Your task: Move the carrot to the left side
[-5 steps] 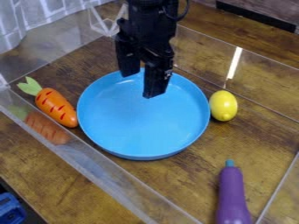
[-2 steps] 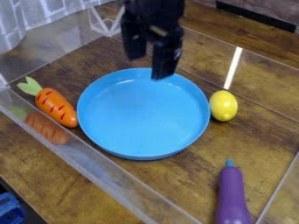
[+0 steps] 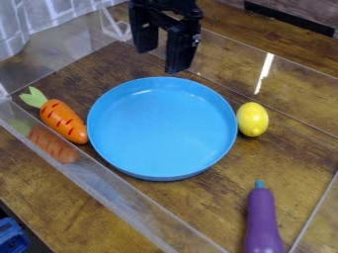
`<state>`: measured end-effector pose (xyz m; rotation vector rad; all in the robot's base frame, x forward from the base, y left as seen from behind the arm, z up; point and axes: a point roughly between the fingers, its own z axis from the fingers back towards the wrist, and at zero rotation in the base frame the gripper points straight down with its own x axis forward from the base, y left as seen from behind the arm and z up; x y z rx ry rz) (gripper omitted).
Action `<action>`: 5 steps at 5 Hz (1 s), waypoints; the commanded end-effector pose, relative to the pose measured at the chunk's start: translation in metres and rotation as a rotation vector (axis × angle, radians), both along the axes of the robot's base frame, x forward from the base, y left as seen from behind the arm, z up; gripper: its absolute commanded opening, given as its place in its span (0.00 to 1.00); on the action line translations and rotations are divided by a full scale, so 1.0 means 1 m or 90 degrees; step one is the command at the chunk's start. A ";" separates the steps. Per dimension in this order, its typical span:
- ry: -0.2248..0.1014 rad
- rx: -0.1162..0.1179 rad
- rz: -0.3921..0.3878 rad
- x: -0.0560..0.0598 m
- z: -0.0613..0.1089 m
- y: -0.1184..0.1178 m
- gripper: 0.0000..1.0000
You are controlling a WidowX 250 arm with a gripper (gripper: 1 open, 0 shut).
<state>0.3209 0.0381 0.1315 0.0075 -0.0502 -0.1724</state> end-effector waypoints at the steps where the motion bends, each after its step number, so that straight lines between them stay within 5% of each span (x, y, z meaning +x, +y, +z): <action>1: -0.043 0.006 0.001 0.002 0.032 0.007 1.00; 5: 0.003 0.012 0.029 0.017 0.006 -0.019 1.00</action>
